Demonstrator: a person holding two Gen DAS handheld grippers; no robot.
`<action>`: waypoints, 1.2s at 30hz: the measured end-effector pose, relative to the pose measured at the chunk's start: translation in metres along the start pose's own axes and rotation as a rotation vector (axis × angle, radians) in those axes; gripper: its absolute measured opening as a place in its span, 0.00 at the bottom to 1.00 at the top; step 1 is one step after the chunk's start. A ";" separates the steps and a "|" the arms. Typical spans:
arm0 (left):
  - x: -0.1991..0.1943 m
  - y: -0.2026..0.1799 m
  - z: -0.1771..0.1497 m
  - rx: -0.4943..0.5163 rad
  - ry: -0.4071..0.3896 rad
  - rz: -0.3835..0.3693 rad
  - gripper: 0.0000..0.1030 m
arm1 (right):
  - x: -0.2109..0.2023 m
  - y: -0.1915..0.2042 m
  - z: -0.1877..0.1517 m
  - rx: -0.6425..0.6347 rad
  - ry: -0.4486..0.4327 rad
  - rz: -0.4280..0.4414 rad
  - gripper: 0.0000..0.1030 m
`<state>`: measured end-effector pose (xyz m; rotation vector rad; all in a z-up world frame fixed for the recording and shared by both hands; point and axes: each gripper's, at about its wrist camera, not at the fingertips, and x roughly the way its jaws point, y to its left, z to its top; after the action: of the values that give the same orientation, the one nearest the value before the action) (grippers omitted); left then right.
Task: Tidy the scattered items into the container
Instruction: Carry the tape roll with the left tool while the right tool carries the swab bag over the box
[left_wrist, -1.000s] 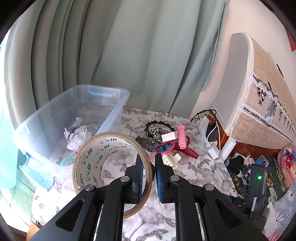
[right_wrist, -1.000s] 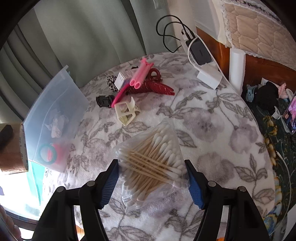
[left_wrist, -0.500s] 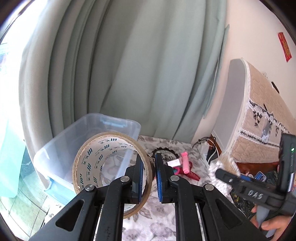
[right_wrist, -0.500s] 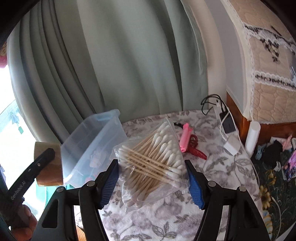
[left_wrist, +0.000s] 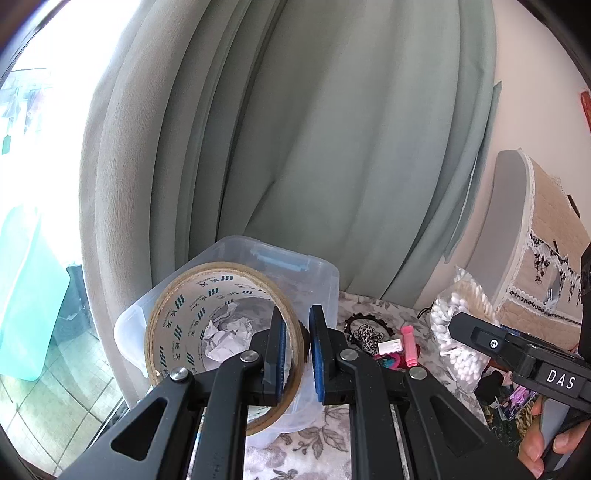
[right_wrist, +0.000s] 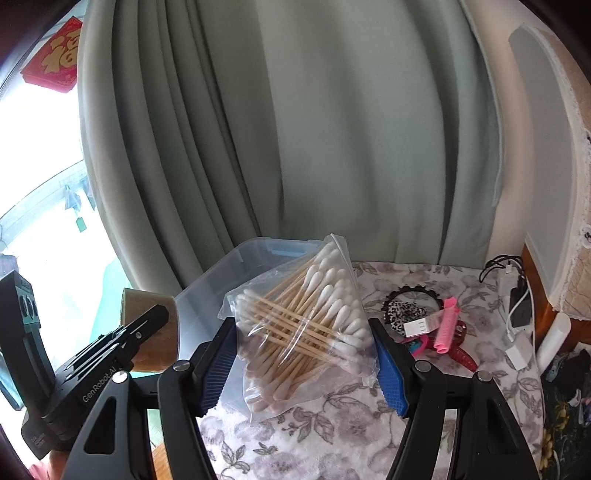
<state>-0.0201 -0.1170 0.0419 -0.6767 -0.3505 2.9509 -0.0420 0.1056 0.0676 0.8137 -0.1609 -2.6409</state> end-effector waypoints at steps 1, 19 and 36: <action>0.002 0.004 0.000 -0.007 0.003 0.005 0.12 | 0.004 0.004 0.000 -0.009 0.006 0.008 0.70; 0.044 0.038 0.026 -0.064 0.008 0.024 0.13 | 0.076 0.039 0.010 -0.087 0.091 0.087 0.70; 0.084 0.051 0.031 -0.101 0.084 0.080 0.16 | 0.142 0.051 0.016 -0.102 0.152 0.121 0.71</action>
<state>-0.1108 -0.1603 0.0217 -0.8427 -0.4786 2.9848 -0.1434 0.0044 0.0173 0.9358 -0.0336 -2.4419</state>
